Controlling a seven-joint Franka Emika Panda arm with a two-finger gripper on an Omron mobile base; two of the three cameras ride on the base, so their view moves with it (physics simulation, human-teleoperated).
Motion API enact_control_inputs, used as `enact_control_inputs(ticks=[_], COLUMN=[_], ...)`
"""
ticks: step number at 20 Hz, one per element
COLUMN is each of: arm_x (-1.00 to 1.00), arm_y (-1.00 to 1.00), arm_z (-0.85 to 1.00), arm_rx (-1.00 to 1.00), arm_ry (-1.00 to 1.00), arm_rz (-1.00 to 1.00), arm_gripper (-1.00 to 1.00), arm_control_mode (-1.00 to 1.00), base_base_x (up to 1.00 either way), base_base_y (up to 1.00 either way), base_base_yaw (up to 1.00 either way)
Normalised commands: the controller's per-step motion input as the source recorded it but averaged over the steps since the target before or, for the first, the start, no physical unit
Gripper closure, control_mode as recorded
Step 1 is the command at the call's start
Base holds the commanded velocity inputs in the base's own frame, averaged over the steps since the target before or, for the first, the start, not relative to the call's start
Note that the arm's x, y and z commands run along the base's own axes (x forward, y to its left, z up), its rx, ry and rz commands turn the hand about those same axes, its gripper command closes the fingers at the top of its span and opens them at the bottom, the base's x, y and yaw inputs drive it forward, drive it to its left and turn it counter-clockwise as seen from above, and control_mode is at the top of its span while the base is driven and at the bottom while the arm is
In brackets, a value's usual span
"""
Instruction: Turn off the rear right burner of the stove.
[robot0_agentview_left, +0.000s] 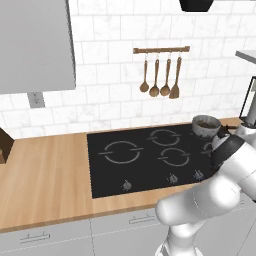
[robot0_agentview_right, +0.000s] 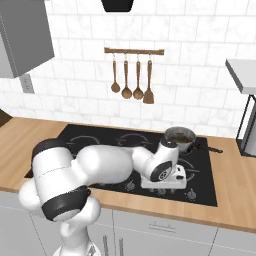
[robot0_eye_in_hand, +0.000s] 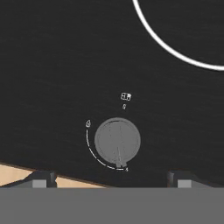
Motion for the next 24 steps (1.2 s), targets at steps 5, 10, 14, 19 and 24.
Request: enact_control_inputs(ticks=[5,10,14,19,24], arm_x=[0.17,0.19,0.04,0.0,0.0], arm_y=[-0.15,0.0,0.0,0.18,0.35], arm_z=[-0.09,-0.02,-0.06,-0.1,-0.09], arm_rx=[0.0,0.0,0.0,-0.01,-0.01], arm_ry=[-0.01,0.0,0.0,0.0,0.0], arm_rz=[0.03,0.0,0.0,0.0,0.0], arm_gripper=[-1.0,-1.0,-1.0,-1.0,-1.0], arm_control_mode=[-1.0,-1.0,-1.0,-1.0,-1.0], base_base_x=[0.0,0.0,0.0,0.0,0.0], base_base_y=[0.0,0.0,0.0,0.0,0.0], base_base_yaw=[0.0,0.0,0.0,0.0,0.0])
